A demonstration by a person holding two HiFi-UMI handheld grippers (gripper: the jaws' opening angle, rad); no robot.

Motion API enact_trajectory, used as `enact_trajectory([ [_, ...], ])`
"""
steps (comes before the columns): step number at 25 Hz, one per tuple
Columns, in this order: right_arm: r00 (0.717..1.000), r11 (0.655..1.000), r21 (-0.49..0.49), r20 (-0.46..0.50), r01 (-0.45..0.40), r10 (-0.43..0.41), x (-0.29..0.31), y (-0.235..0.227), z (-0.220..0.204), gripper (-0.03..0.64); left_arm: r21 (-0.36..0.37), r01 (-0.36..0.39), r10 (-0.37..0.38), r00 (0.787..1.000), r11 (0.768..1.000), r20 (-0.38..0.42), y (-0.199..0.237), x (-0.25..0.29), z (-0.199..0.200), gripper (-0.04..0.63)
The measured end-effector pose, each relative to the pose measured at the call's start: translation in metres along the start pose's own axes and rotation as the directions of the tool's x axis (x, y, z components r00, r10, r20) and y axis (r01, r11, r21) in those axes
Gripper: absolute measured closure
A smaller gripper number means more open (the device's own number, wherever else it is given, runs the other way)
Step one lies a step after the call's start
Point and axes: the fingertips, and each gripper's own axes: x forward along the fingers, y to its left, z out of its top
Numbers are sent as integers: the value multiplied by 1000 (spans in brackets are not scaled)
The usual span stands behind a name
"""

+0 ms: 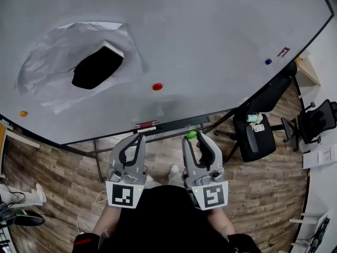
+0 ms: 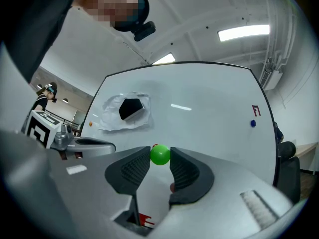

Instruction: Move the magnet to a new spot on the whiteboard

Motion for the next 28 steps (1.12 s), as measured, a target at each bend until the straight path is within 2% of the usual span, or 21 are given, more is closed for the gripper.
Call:
enact_trajectory([
  [13, 1000, 1000, 9, -24, 10, -10, -3, -2, -9, 491, 0, 1, -1, 1000, 1000, -3, -1, 1, -2, 594],
  [22, 1000, 1000, 16, 15, 5, -5, -5, -8, -5, 491, -1, 2, -2, 1000, 1000, 7, -8, 7, 1, 594],
  [28, 999, 999, 21, -20, 28, -28, -9, -21, -11, 491, 9, 15, -15, 1000, 1000, 1, -15, 16, 2, 594],
])
